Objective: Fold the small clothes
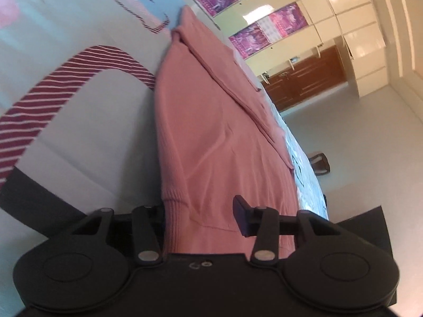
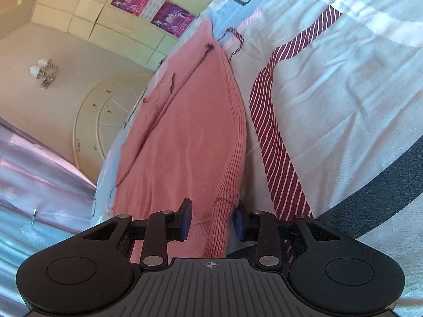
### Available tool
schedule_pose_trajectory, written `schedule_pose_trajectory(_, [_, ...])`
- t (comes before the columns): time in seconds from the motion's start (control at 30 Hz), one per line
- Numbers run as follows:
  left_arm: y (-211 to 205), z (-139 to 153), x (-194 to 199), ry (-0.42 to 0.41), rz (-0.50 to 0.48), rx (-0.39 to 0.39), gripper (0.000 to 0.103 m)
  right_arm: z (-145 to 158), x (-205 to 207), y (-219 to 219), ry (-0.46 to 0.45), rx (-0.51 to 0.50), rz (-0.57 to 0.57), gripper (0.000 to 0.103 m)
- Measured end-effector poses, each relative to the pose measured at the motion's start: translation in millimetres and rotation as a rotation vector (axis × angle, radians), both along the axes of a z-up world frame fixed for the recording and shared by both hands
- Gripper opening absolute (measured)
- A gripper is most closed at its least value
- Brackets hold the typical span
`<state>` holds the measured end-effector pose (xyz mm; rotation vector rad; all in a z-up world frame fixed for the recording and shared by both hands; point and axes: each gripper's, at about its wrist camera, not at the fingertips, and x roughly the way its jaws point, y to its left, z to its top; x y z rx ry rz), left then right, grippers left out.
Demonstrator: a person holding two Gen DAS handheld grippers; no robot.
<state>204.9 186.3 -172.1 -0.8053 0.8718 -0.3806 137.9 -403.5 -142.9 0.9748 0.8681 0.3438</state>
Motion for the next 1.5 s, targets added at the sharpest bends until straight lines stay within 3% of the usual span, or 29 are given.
schedule_pose_trajectory(0.03, [-3.6,-0.2,-2.5,-0.004,-0.002,0.024,0.021,1.7,-2.2,0.3,-0.008,-0.014,0.01,0.031])
schedule_pose_trajectory(0.07, [-6.2,-1.6,-4.2,-0.001,-0.001,0.056,0.011,3.0,-3.2,2.3,-0.013,-0.048,0.026,0.009])
schedule_pose_trajectory(0.1, [-8.4,-3.2,-6.3,0.001,0.002,0.095,0.006,4.5,-4.4,5.6,-0.007,-0.097,0.05,0.006])
schedule_pose_trajectory(0.17, [-8.2,4.6,-13.7,-0.058,0.026,0.099,0.005,13.5,-8.8,8.3,-0.05,-0.158,0.075,0.006])
schedule_pose_trajectory(0.27, [-5.9,22.6,-25.5,-0.136,0.045,0.126,0.005,40.1,-24.7,2.6,-0.173,-0.141,0.06,0.006])
schedule_pose_trajectory(0.37, [-14.4,8.0,-19.4,-0.043,0.034,0.246,0.006,41.9,-27.6,3.7,-0.189,-0.196,0.081,0.006])
schedule_pose_trajectory(0.43, [-11.0,1.3,-21.0,-0.029,0.073,0.189,0.005,19.8,-16.3,13.9,-0.07,-0.267,0.133,0.006])
schedule_pose_trajectory(0.47, [-10.5,2.8,-21.3,-0.026,0.089,0.18,0.005,15.4,-15.8,15.3,-0.066,-0.26,0.128,0.006])
schedule_pose_trajectory(0.57, [-11.7,12.2,-23.0,-0.048,0.094,0.184,0.005,27.6,-19.3,10.3,-0.119,-0.189,0.065,0.006])
schedule_pose_trajectory(0.7, [-2.9,33.4,-9.0,-0.127,0.117,0.123,0.005,62.7,-5.7,12.2,-0.22,-0.216,0.057,0.006])
schedule_pose_trajectory(0.9, [-16.8,73.8,73.5,-0.238,0.149,0.043,0.005,113.8,48.1,15.2,-0.3,-0.253,0.007,0.006])
schedule_pose_trajectory(1.1, [-18.4,85.0,192.0,-0.228,0.161,0.029,0.005,130.3,168.5,12.7,-0.259,-0.201,-0.064,0.006])
schedule_pose_trajectory(1.2, [-18.6,80.8,252.9,-0.19,0.154,0.048,0.005,125.4,238.5,15.8,-0.217,-0.189,-0.075,0.006])
schedule_pose_trajectory(1.33, [-16.8,54.7,324.3,-0.104,0.141,0.079,0.005,98.9,319.6,14.3,-0.135,-0.135,-0.084,0.006])
schedule_pose_trajectory(1.5, [-17.2,19.9,384.7,-0.04,0.096,0.111,0.005,60.6,382.1,13.9,-0.048,-0.145,-0.069,0.006])
